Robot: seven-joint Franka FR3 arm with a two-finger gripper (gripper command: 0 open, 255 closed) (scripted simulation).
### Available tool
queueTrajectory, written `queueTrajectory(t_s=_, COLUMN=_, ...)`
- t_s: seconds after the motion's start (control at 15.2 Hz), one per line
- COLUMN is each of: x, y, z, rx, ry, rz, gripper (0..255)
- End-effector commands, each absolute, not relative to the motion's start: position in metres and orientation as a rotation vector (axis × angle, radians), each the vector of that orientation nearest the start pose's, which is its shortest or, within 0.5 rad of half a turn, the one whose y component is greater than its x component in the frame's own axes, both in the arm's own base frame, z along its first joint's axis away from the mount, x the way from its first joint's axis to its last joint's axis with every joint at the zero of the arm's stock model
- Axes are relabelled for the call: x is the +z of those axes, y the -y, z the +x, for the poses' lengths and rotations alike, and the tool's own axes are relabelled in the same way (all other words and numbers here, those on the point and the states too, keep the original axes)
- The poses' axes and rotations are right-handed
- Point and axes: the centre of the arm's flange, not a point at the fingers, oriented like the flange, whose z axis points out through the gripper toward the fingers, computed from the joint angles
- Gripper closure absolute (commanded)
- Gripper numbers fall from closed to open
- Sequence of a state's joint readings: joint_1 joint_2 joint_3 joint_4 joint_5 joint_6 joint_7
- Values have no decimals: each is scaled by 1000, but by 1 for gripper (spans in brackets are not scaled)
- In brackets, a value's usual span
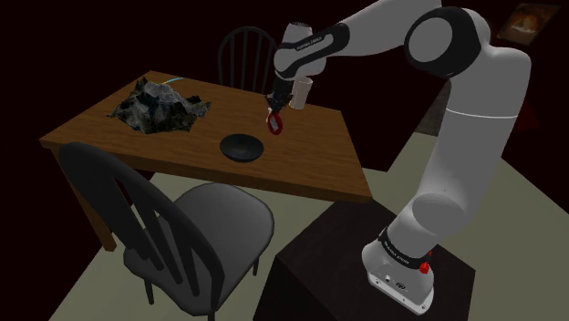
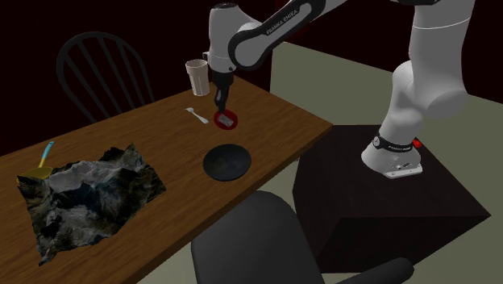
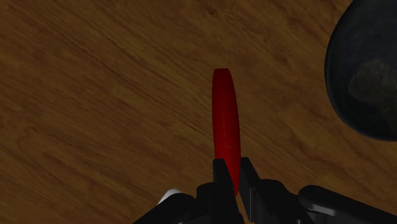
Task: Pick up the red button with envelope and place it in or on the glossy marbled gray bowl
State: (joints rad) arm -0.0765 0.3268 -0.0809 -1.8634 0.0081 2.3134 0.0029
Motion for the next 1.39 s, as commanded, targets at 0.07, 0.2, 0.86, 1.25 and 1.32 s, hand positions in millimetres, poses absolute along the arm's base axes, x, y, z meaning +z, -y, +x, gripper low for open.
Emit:
queueTrajectory(t_s=0.07, x=371, y=98, z=633, rx=-194, ry=-252, rz=-3154, gripper=255)
queueTrajectory(t_s=0.2, x=382, y=98, z=633, rx=-194, ry=-252, rz=-3154, gripper=255)
queueTrajectory(t_s=0.86, x=431, y=85, z=634, rx=-194, ry=-252, rz=-3154, gripper=255)
queueTrajectory(t_s=1.25, x=450, y=8, z=639, rx=-194, ry=-252, rz=-3154, gripper=255)
queueTrajectory(t_s=1.32, x=453, y=-4, z=640, rx=-194, ry=-252, rz=-3154, gripper=255)
